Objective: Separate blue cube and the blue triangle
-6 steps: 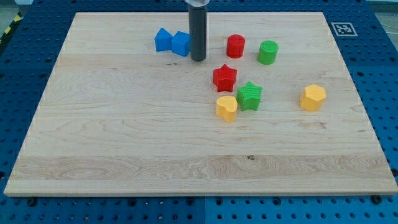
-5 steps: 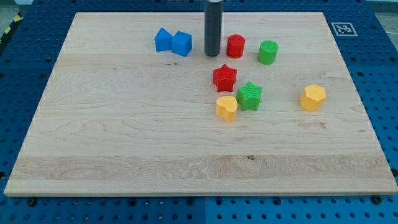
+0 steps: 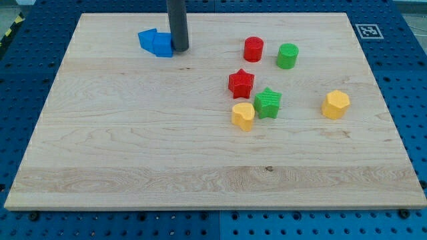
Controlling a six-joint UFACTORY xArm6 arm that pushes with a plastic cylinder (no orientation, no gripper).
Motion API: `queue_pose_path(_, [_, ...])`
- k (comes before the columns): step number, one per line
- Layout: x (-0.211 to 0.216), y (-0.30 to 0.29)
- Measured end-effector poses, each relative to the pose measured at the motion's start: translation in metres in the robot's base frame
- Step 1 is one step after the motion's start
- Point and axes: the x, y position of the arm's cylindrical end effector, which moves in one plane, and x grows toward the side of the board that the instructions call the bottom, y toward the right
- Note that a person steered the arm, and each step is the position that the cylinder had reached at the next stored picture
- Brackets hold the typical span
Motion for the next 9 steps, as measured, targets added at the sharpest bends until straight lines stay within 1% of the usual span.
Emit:
queue_pose_path(1, [-0.015, -0.011])
queue_pose_path(4, [-0.018, -0.095])
queue_pose_path(5, [-0.012, -0.101])
queue_pose_path(6, [0.005, -0.113])
queue_pose_path(9, [0.007, -0.122])
